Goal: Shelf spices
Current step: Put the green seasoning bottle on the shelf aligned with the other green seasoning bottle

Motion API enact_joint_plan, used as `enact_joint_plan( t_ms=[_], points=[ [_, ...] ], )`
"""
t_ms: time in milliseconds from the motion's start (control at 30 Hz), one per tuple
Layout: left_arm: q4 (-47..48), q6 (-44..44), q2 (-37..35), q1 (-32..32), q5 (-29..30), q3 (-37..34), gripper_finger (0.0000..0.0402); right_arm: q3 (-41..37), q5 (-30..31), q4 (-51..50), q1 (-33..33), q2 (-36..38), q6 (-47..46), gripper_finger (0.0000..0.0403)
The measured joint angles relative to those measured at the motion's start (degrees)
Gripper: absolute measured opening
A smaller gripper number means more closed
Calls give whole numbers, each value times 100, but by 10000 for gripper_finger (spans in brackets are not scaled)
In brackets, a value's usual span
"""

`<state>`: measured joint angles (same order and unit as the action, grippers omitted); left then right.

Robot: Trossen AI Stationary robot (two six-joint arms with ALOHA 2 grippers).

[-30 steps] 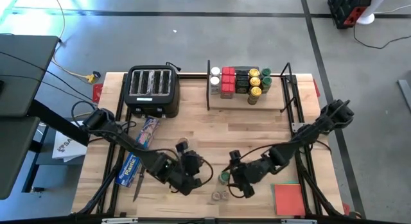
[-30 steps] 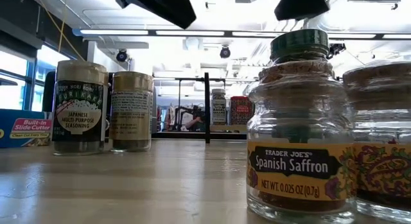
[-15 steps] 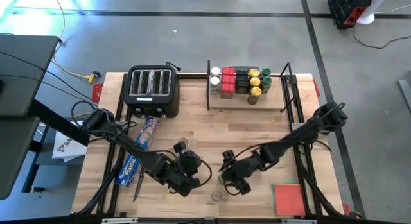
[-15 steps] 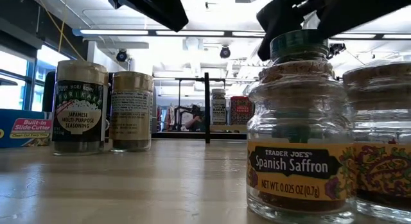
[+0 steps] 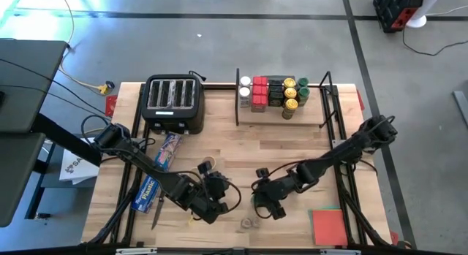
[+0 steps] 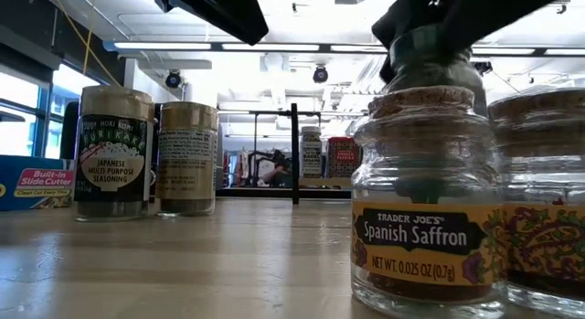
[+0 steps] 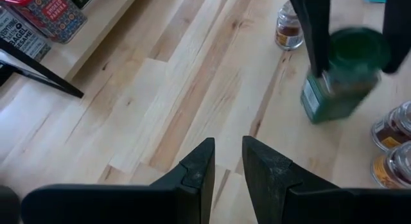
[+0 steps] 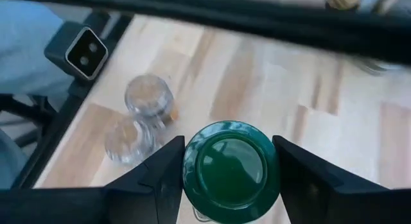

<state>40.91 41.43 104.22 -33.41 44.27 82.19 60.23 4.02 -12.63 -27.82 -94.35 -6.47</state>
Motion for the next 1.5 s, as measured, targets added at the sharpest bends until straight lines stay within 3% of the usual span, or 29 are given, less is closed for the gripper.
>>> enact_joint_plan(
  t_ms=[333, 567, 767, 933, 1233, 1500],
  points=[
    [-7, 0, 0, -21, 75, 0, 74, 1388, 923, -3932, 410, 1172, 596, 195],
    [-31, -7, 2, -120, 313, 0, 74, 1108, 1236, -5517, 1943, 2629, 991, 195],
    [-51, -7, 2, -127, 347, 0, 74, 190, 691, -5176, 3821, 3580, 1801, 195],
    [-52, -6, 2, -127, 347, 0, 74, -649, 148, -4425, 4988, 3896, 2456, 195],
    [-52, -4, 2, -125, 347, 0, 74, -1498, 85, -3199, 6116, 3901, 2965, 195],
    [-52, 4, 4, -122, 345, 0, 74, -1788, -47, -2779, 6808, 3897, 3056, 201]
  ],
)
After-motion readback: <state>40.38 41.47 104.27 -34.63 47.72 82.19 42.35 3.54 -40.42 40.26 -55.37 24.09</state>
